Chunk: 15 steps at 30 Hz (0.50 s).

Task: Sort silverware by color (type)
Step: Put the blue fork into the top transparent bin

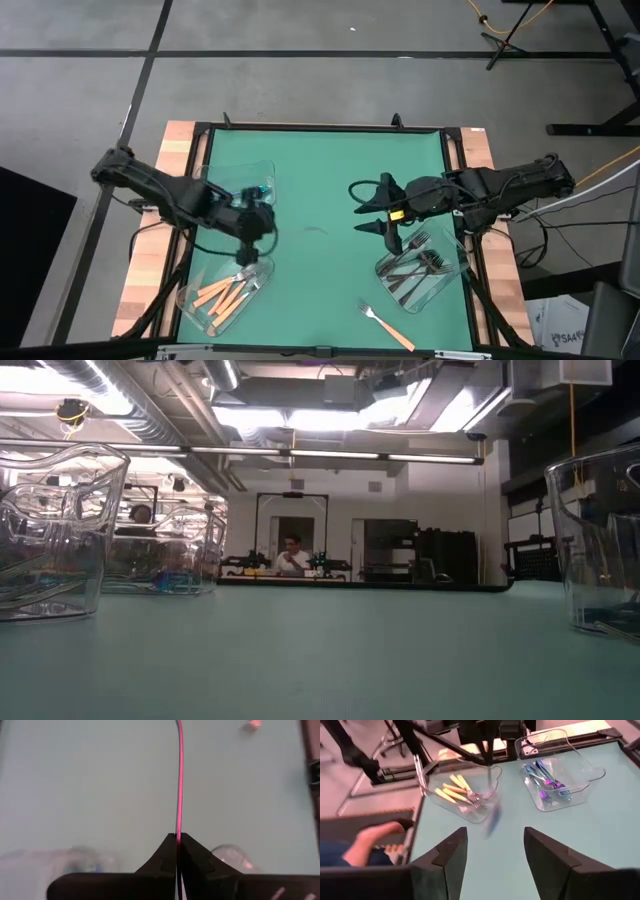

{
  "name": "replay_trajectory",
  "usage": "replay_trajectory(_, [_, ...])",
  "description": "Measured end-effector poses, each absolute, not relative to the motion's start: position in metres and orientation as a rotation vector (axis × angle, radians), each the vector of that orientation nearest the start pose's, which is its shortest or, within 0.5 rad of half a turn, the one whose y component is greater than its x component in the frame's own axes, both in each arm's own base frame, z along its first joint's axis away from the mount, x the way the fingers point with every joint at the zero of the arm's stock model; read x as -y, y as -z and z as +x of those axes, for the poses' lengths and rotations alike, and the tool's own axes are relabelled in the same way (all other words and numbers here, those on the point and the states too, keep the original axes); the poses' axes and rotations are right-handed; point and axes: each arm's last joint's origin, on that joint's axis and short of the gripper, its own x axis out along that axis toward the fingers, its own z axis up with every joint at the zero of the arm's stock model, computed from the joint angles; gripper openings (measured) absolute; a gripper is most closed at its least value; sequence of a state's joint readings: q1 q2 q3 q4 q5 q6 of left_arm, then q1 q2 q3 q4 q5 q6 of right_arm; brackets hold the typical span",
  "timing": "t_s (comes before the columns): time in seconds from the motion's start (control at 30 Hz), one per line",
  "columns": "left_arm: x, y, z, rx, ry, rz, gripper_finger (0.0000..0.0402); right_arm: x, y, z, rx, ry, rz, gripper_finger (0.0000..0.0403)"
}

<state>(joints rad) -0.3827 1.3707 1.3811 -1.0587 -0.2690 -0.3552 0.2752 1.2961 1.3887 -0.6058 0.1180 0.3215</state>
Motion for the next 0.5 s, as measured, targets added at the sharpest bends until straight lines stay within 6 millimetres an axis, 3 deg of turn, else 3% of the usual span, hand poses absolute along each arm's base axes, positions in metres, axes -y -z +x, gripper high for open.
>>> replay_trajectory(0.27, [0.067, -0.356, 0.196, -1.073, -0.283, 0.024, 0.0000, -0.081, -0.393, 0.258, -0.545, -0.111, 0.325, 0.0186])
replay_trajectory(0.5, [0.053, -0.362, 0.167, -1.112, -0.399, 0.072, 0.0000, -0.119, -0.394, 0.244, -0.531, -0.153, 0.302, 0.0186])
